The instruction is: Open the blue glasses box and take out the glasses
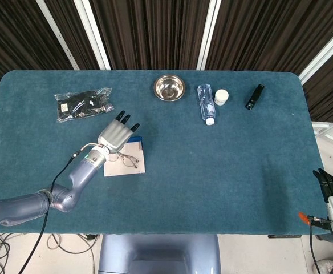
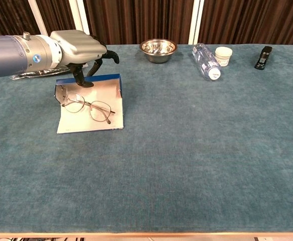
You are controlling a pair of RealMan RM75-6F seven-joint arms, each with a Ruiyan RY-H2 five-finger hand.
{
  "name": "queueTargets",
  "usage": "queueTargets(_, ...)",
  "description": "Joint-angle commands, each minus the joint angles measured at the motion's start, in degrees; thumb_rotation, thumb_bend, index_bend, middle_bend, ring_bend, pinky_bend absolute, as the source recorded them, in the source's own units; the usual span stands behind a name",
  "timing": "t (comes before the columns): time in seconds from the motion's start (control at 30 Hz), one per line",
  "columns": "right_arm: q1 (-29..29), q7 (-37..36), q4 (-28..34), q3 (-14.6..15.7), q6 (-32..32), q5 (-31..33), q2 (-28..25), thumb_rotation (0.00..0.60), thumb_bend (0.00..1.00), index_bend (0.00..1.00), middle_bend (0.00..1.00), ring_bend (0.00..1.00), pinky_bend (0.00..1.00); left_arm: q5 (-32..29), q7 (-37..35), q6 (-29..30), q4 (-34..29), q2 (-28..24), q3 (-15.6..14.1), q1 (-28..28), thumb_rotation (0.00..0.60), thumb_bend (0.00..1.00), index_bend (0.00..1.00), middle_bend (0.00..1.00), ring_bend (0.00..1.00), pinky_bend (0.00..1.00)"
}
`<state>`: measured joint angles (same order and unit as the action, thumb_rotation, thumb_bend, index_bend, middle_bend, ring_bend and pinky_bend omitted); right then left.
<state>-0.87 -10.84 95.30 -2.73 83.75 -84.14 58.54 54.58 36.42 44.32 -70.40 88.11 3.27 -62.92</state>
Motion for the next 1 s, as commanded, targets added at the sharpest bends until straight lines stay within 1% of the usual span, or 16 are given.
queueTargets(0.03, 0.0, -0.11, 0.04, -0.02, -0.05, 0.07, -0.03, 0.6, 0.2, 0.0, 0.0, 0.0, 0.2, 1.78, -0.89, -0.37, 1.96, 1.14, 0.01, -0.25, 0.6, 0.33, 0.14, 0.55, 0.07, 0.07)
queueTargets(0.43, -0.04, -0.33, 0.07, -0.01, -0.17, 0.05, -0.09, 0.6, 0.2, 0.0, 0.0, 0.0, 0.2, 4.51, -3.03, -1.49, 5.16, 1.89, -0.29, 0.33, 0.6, 0.33, 0.14, 0.56, 0.09, 0.07)
queueTargets(0.67, -0.02, -0.28, 0.17, -0.03, -0.14, 0.08, -0.1, 0.6, 0.2, 0.0, 0.0, 0.0, 0.2, 5.51, -4.19, -1.06, 7.32, 2.74, 0.83, 0.38, 0.6, 0.33, 0.14, 0.56, 0.09, 0.07)
queueTargets(0.77, -0.02, -0.32, 0.17, -0.02, -0.17, 0.1, -0.11, 0.6, 0.2, 0.0, 0.0, 0.0, 0.2, 5.79, -4.69, -0.9, 7.45, 2.9, 1.41, 0.31, 0.6, 0.33, 0.14, 0.56, 0.09, 0.07)
queueTargets(1.0, -0.03, -0.44, 0.14, 0.0, -0.2, 0.05, -0.18, 0.6, 0.2, 0.0, 0.0, 0.0, 0.2, 6.22, -4.42, -1.24, 7.48, 2.88, 1.7, 0.23, 0.6, 0.32, 0.14, 0.54, 0.09, 0.07)
